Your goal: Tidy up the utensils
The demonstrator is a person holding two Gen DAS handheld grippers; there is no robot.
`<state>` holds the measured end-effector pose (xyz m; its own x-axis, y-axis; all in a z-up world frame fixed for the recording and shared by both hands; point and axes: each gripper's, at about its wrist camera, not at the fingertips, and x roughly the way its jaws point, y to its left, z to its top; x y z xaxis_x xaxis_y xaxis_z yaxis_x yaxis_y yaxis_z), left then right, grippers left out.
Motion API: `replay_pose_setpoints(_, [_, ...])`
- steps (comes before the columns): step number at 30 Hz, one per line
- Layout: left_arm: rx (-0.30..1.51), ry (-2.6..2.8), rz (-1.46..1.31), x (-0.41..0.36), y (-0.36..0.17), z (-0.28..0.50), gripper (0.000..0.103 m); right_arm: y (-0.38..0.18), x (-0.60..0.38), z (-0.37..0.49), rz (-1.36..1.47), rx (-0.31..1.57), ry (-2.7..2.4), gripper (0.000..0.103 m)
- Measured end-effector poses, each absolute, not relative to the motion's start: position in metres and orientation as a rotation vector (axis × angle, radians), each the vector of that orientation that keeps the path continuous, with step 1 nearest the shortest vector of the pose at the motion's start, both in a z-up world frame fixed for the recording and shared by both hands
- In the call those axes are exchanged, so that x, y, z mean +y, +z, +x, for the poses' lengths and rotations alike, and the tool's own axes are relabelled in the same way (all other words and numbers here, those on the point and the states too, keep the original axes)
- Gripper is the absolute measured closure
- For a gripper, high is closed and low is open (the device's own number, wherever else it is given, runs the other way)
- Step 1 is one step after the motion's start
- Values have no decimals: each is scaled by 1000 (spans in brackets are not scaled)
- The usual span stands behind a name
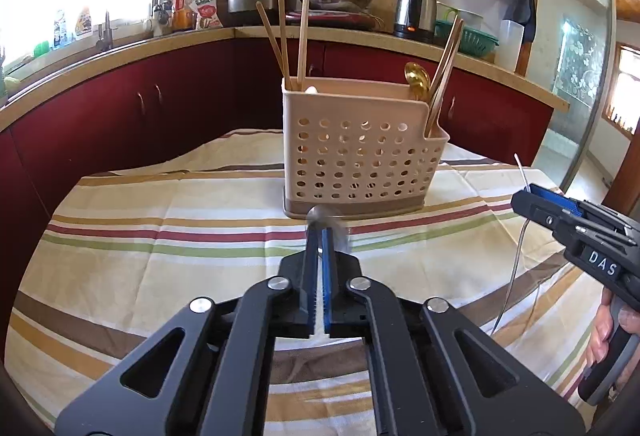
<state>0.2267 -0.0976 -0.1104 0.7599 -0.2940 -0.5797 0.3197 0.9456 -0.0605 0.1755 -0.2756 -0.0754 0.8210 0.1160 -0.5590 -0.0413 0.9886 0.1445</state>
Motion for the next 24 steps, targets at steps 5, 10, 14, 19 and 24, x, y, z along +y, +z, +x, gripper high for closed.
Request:
replay_pose_setpoints(5, [649, -332, 30, -96, -117, 233, 102, -78, -273, 175, 124, 607, 83, 79])
replay_pose_setpoints(10, [728, -371, -21, -97, -122, 249, 102, -81, -277, 178, 122, 620, 74, 79])
replay_pose_setpoints(14, [768, -398, -20, -108, -130, 256, 100, -85, -285, 181, 124, 635, 60, 79])
replay_pose_setpoints(19, [797, -438, 38, -137, -140, 261, 88, -88, -300, 182, 139, 645, 44, 79])
replay_pose_setpoints(24, [812, -474, 89, -172, -147, 271, 75, -90, -317, 180, 155, 650, 34, 79])
